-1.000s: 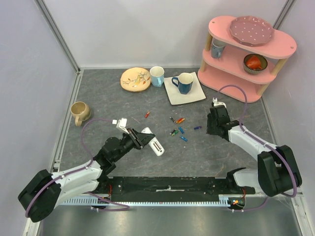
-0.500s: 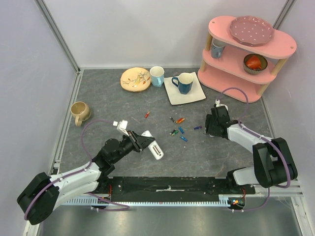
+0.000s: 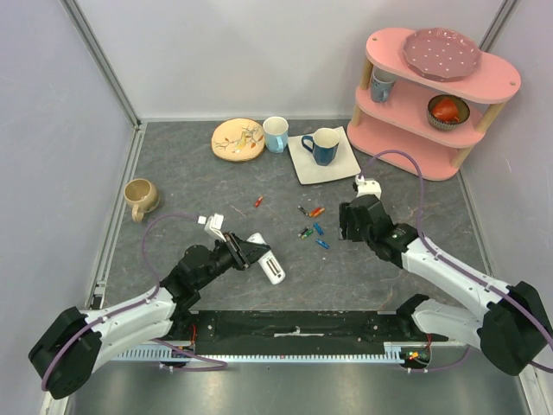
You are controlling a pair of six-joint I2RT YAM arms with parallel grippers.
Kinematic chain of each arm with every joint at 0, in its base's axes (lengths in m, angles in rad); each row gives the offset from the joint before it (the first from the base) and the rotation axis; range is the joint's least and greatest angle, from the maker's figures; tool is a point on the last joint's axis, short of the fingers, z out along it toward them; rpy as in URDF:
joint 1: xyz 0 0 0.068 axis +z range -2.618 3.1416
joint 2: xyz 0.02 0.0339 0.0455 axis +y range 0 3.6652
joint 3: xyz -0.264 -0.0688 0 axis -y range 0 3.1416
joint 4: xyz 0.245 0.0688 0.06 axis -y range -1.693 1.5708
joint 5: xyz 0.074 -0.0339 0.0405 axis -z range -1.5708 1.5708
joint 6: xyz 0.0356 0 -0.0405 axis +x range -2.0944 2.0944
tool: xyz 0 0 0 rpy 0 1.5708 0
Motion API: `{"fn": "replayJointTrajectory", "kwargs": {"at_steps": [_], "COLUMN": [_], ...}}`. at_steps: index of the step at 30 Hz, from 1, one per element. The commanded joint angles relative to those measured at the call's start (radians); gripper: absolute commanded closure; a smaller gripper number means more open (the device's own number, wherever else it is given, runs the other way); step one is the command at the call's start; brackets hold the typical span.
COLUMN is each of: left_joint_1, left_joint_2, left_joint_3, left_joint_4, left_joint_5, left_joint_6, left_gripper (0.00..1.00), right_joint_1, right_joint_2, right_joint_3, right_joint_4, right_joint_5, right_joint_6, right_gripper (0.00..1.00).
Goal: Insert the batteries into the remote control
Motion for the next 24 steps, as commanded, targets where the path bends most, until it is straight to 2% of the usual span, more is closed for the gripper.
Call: {"fn": "replayJointTrajectory", "kwargs": {"at_steps": [1, 6, 7, 8, 9, 11, 15, 19, 22, 24], "left_joint_1": [0.013, 0.016, 0.016, 0.016, 0.016, 0.016, 0.016, 0.017, 0.017, 0.019], "left_joint_2": [-0.050, -0.209, -0.244, -0.281, -0.365, -0.433, -0.574, -0.628, -0.621, -0.604], "left_joint_3": [-0.015, -0.062, -0.087, -0.081, -0.066, -0.030, 0.028, 0.014, -0.033, -0.062], "left_joint_4": [0.018, -0.049, -0.086, -0.190, -0.259, -0.407, -0.574, -0.612, -0.553, -0.495], "left_joint_5": [-0.018, -0.160, -0.200, -0.214, -0.228, -0.251, -0.249, -0.201, -0.144, -0.110], "left_joint_6": [-0.054, -0.161, -0.174, -0.183, -0.177, -0.123, -0.031, -0.008, -0.017, -0.020], "left_gripper": [0.98, 0.98, 0.98, 0.98, 0.98, 0.98, 0.98, 0.98, 0.98, 0.98], "right_joint_1": [0.068, 0.108, 0.119, 0.131, 0.153, 0.171, 0.173, 0.173, 0.174, 0.174], "right_joint_2": [-0.033, 0.024, 0.033, 0.050, 0.060, 0.096, 0.203, 0.332, 0.415, 0.456], "right_joint_3": [0.018, 0.023, 0.028, 0.033, 0.040, 0.047, 0.134, 0.241, 0.293, 0.321], "right_joint_4": [0.010, 0.083, 0.105, 0.148, 0.174, 0.258, 0.309, 0.262, 0.240, 0.237], "right_joint_5": [0.108, 0.081, 0.079, 0.077, 0.059, 0.036, -0.033, -0.051, -0.059, -0.053], "right_joint_6": [0.039, 0.033, 0.027, 0.010, 0.002, -0.010, -0.027, -0.056, -0.072, -0.072], "right_gripper": [0.32, 0.32, 0.32, 0.32, 0.31, 0.30, 0.29, 0.28, 0.31, 0.28]}}
